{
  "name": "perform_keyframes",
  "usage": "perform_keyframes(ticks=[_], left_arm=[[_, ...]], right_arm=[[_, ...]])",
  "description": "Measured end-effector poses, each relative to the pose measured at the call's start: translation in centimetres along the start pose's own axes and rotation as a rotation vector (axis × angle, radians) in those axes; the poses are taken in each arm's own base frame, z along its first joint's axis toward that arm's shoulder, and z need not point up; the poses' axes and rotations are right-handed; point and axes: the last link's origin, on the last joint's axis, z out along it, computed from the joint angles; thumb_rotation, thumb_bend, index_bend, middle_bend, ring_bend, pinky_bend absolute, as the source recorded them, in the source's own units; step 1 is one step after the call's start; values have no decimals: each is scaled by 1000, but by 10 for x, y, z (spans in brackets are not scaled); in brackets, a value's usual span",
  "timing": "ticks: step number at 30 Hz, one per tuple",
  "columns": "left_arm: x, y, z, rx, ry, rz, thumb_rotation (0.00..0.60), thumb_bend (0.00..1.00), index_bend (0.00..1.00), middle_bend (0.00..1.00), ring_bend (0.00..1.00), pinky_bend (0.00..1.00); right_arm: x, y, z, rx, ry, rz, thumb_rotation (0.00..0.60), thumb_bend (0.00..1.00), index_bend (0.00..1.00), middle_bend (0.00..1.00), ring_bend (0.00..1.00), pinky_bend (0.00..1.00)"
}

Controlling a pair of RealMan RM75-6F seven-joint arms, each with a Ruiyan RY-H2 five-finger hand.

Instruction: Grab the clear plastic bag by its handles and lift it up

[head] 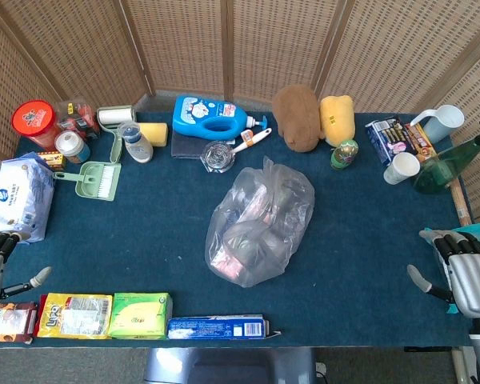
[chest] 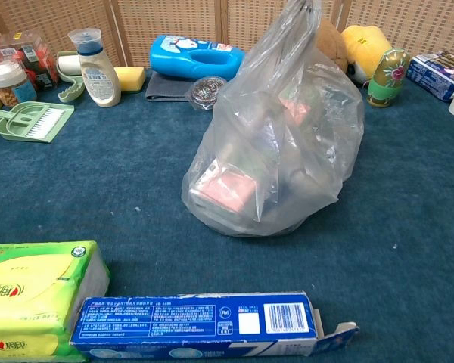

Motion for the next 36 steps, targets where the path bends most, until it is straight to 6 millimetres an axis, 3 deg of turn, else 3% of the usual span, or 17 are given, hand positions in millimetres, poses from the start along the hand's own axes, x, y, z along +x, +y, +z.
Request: perform_keyframes(ticks=[12,20,28,36], left_arm=[[-2,2,4,-7,-9,10,0,157,320,356,310,133],[4,-1,5,-5,8,15,0,156,320,356,310,133],[9,2,11,-27,24,17,0,156,320,357,310,133],[12,2,14,-32,30,21,0,157,320,356,310,133]], right_arm=[[-3,-2,4,13,-9,44,0,347,246,291,266,209],[-1,-7,10,39,-24,162,1,252,249,329,293,225],[-3,-31,35,117,-127,406,0,185,255,326,291,223],[-8,-65,73,212,-234,465,0,179,255,314,274,222]])
